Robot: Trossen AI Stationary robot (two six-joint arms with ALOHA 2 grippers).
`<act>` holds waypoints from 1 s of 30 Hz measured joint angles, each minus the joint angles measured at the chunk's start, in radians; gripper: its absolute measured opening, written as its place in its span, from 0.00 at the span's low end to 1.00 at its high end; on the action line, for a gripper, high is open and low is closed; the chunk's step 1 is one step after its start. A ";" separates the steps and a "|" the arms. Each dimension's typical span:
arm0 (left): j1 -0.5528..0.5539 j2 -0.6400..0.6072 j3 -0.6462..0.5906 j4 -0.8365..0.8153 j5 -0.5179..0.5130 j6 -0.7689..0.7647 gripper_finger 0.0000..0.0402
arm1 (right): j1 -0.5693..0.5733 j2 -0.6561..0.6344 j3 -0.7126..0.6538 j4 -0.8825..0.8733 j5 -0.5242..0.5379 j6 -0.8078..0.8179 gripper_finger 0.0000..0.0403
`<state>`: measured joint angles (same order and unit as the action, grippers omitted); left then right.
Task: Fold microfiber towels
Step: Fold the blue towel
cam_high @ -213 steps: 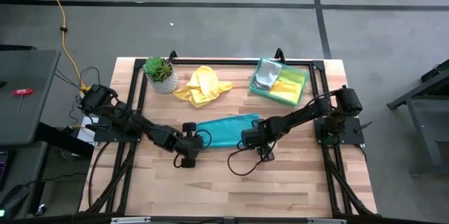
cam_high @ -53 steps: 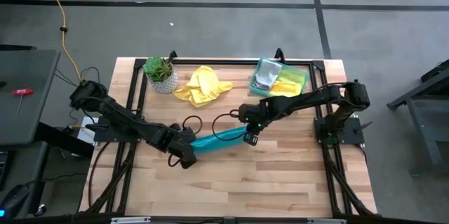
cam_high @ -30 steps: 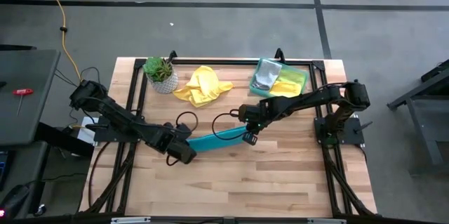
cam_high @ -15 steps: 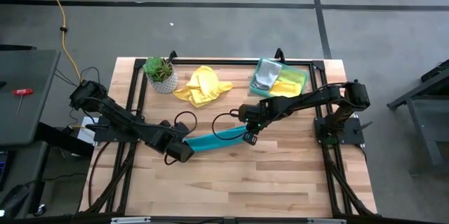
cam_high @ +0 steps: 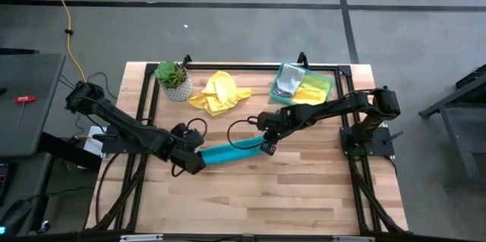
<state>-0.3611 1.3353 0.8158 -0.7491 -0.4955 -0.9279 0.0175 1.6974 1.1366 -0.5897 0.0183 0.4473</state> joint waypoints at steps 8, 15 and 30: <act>-0.010 -0.011 0.000 0.005 -0.056 0.007 0.53 | -0.042 0.000 0.000 -0.090 0.109 0.022 0.36; -0.034 -0.011 -0.058 0.276 -0.058 0.134 0.53 | -0.090 -0.009 -0.047 -0.171 -0.043 -0.019 0.50; 0.052 -0.010 -0.343 0.694 0.103 0.014 0.48 | -0.090 -0.207 -0.560 0.643 -0.223 0.582 0.51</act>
<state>-0.3094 1.3254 0.4732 -0.0548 -0.3923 -0.9138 -0.0723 1.4903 0.5769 0.0537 -0.2043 1.0293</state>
